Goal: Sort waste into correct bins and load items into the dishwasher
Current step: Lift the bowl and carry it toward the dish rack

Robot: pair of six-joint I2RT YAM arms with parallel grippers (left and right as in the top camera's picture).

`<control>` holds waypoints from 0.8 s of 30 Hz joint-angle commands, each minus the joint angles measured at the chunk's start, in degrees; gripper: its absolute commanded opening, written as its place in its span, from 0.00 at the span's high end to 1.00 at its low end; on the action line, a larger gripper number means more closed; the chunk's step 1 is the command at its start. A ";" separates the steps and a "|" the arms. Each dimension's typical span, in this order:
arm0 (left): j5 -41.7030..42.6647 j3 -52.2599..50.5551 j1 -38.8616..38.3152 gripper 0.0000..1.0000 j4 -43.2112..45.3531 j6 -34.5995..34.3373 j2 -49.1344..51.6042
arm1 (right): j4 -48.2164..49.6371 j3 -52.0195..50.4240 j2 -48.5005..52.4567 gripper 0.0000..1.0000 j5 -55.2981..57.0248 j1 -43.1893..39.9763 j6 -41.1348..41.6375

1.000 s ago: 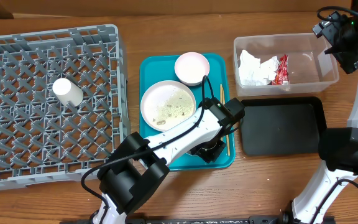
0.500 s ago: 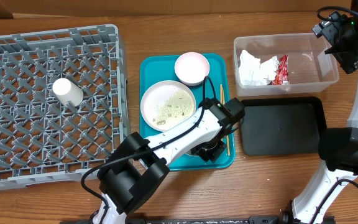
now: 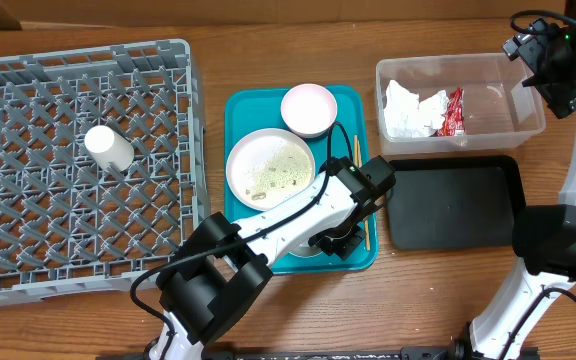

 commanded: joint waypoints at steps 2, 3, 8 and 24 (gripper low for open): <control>4.72 4.46 -0.37 0.96 -1.90 1.18 0.50 | 0.31 0.07 -0.37 0.00 0.55 -0.11 0.26; 5.55 6.27 -0.37 0.96 -2.75 1.01 0.50 | 0.31 0.07 -0.37 0.00 0.55 -0.11 0.26; 7.15 16.83 -0.35 0.96 -8.11 0.37 0.50 | 0.33 0.07 -0.37 0.00 0.55 -0.11 0.26; 7.93 46.45 27.26 0.96 -20.17 -6.40 0.39 | 0.33 0.07 -0.37 0.00 0.55 -0.11 0.26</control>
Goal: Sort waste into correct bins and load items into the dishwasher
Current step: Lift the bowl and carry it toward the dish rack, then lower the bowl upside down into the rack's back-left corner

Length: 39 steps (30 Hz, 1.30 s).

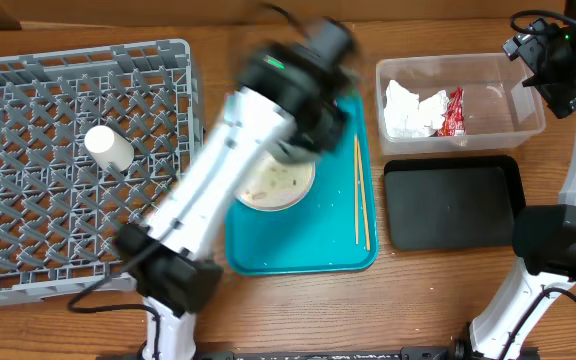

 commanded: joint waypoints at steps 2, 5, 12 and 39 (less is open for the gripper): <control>3.74 3.54 14.49 0.96 1.09 -3.23 0.17 | 0.35 0.07 -0.37 0.00 0.55 -0.11 0.24; 11.23 3.54 24.13 0.96 4.39 -2.40 0.17 | 0.35 0.07 -0.37 0.00 0.55 -0.11 0.24; 36.87 3.54 43.01 0.96 16.15 2.54 0.17 | 0.33 0.07 -0.37 0.00 0.55 -0.11 0.24; 63.10 -18.69 71.10 0.96 33.24 13.29 0.31 | 0.33 0.07 -0.37 0.00 0.55 -0.11 0.24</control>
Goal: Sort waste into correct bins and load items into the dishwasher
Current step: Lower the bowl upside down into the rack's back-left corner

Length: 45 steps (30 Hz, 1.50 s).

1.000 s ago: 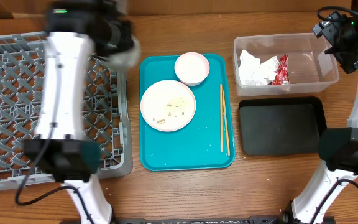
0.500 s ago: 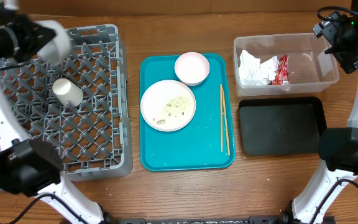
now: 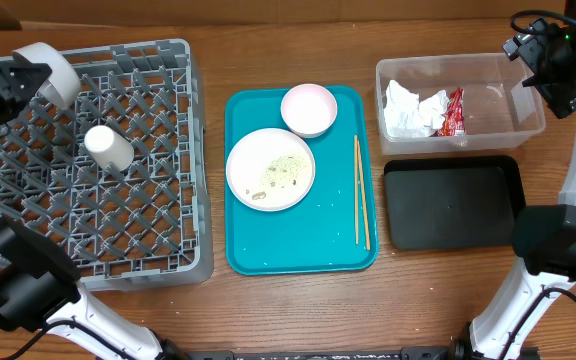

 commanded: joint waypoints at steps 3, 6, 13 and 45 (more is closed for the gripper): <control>7.52 -4.68 1.42 0.96 4.76 2.27 0.11 | 0.31 0.07 -0.37 0.00 0.55 -0.11 0.22; 6.62 -6.80 2.32 0.96 5.92 2.32 0.11 | 0.31 0.07 -0.37 0.00 0.55 -0.09 0.22; 4.55 -9.42 4.66 0.96 8.61 2.29 0.11 | 0.31 0.07 -0.37 0.00 0.55 -0.11 0.22; 11.39 -10.03 5.90 0.93 18.71 -6.58 11.23 | 0.33 0.07 -0.37 0.00 0.55 -0.11 0.22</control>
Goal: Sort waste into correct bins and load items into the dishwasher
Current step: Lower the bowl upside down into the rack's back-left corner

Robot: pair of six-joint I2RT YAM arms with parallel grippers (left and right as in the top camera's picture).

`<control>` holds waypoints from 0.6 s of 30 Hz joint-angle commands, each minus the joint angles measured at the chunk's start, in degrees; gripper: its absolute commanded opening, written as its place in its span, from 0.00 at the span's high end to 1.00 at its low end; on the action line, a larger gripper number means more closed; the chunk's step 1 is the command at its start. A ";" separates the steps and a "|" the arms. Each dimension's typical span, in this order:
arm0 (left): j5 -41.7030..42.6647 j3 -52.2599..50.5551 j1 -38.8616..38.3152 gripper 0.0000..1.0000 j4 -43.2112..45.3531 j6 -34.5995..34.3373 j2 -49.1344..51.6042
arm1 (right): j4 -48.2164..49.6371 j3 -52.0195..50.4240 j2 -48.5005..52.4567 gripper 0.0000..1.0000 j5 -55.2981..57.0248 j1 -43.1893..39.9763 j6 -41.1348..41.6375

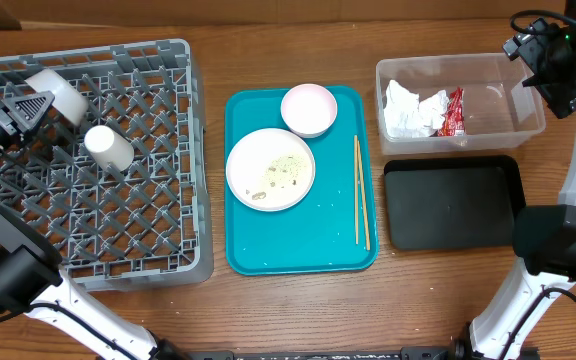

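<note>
A grey dish rack (158, 230) fills the left of the table. One white cup (108, 147) stands in it. A second white cup (60, 93) lies tilted at the rack's far left, with my left gripper (30, 106) closed around it from the left. On the teal tray (298, 245) are a soiled white plate (271, 168), a pink bowl (309, 108) and a pair of chopsticks (361, 205). My right gripper (540, 58) hangs high over the clear bin's right end; its fingers are not distinguishable.
The clear plastic bin (498, 125) at the back right holds crumpled white paper (413, 108) and a red wrapper (452, 112). A black tray (453, 203) lies in front of it. The right arm's base (558, 245) stands at the table's right edge.
My left gripper and the white cup it holds have shifted from the rack's far left corner to a spot nearer and further in, close to the standing cup. Nothing else moved.
My left gripper was down on the teal tray's near right corner. Then the arm was blurred over the tray, and that corner was bare. Later it held a white cup over the rack's far left corner, and now holds it inside the rack. The right arm stayed still.
</note>
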 commanded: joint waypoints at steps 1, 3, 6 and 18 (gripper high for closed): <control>-2.95 -0.02 1.53 0.93 -0.72 -3.52 0.15 | 0.28 0.07 -0.37 0.00 0.55 -0.11 0.24; -4.35 -0.02 2.19 0.93 -1.79 -3.52 0.15 | 0.31 0.07 -0.37 0.00 0.55 -0.11 0.24; -7.28 -0.02 3.15 0.93 -3.72 -3.48 0.15 | 0.28 0.07 -0.37 0.00 0.55 -0.11 0.24; -18.99 2.08 4.72 0.64 -10.64 -3.50 -3.08 | 0.31 0.07 -0.37 0.00 0.55 -0.11 0.24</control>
